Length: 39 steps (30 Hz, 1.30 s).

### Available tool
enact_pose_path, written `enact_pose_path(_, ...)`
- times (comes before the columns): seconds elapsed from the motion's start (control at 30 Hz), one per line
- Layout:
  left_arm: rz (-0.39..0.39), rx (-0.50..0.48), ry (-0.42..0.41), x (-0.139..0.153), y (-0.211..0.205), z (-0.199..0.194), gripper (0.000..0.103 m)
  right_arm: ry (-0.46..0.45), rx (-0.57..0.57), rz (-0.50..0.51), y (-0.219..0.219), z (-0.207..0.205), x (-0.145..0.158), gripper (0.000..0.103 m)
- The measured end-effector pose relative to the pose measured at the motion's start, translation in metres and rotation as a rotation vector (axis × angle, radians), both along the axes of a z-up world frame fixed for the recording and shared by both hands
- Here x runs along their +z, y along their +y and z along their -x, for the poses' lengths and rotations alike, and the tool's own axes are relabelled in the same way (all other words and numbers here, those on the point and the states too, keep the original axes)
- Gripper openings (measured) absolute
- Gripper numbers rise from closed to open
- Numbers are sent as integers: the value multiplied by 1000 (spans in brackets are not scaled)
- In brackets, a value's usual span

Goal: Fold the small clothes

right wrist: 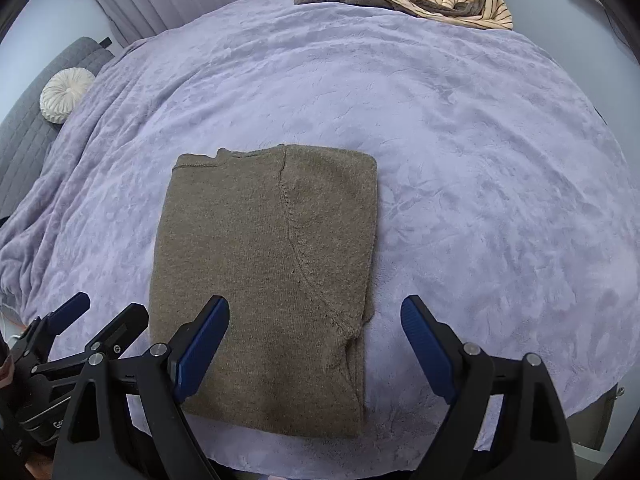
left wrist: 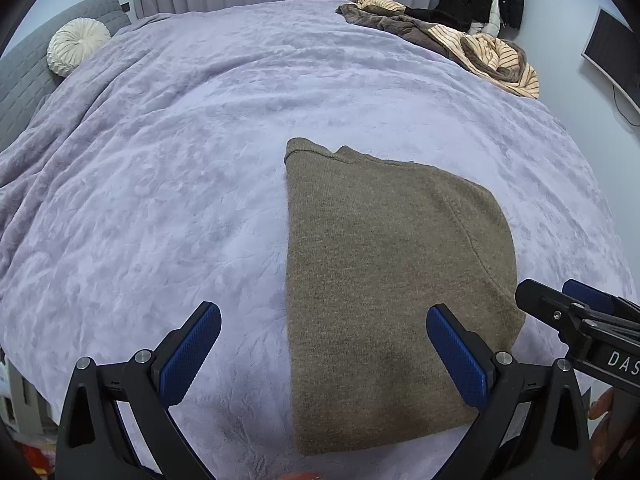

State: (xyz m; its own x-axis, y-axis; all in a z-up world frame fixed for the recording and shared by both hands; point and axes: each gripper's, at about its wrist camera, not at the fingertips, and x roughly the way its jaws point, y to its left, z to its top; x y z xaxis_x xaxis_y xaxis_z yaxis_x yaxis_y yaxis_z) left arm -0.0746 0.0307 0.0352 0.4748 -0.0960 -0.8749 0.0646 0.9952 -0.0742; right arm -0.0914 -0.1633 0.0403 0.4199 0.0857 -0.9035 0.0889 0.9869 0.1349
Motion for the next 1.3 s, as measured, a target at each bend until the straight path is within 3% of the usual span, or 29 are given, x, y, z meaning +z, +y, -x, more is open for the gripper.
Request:
enact_pose_path(0.2, -21, 0, -3, 3, 0, -4, 103, -14, -7, 55, 1, 0, 3, 90)
enact_pose_path(1.3, -56, 10, 12, 0, 3, -1, 103, -3, -15, 56, 1, 4, -2, 90)
